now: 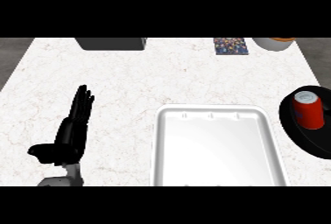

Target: Pick the can from the tray and place it in the pot

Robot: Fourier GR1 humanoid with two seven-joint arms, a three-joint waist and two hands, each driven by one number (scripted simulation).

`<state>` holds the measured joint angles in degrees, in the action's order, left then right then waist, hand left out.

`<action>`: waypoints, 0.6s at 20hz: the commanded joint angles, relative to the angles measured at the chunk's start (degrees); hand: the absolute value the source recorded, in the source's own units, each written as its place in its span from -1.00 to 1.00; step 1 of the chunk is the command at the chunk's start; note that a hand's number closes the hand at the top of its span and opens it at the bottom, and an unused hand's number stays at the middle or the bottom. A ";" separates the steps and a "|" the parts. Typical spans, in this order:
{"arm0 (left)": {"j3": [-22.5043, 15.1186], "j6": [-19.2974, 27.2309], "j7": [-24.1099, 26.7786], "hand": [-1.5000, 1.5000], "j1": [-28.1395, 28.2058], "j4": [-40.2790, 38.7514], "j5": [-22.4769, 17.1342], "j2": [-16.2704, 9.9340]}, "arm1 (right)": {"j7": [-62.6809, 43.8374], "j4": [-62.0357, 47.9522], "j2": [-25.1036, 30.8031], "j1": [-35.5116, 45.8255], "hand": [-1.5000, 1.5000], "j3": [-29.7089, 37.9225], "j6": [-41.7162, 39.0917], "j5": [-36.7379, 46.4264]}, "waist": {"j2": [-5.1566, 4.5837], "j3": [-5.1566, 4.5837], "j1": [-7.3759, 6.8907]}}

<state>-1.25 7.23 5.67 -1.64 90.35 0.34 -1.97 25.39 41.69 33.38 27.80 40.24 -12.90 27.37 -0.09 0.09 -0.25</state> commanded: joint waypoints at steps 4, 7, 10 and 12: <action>-3.52 1.78 -0.69 0.00 2.62 3.74 1.67 1.85 | 3.89 -13.03 7.60 1.75 -1.00 6.74 -2.72 -7.18 | -0.13 0.03 -0.60; -0.04 -1.74 -0.13 0.00 0.06 -0.05 -0.97 -0.65 | 8.76 -20.47 12.80 2.33 -1.00 8.67 -4.17 -8.24 | -0.48 0.11 -1.05; -0.31 -1.59 -0.46 0.00 -0.10 0.92 -0.84 -0.46 | 9.42 -22.30 17.73 3.11 -1.00 9.33 -6.91 -9.37 | -0.41 0.11 -1.01; 0.45 -0.75 -0.62 0.00 -1.81 -0.80 -0.28 -0.59 | 13.74 -25.02 18.28 1.27 -1.00 10.49 -8.51 -10.38 | -0.62 0.20 -1.11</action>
<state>-1.64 6.68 5.64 -2.03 90.44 0.30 -1.96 35.55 21.15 47.81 29.25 49.04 -18.80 18.75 -0.54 0.22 -1.17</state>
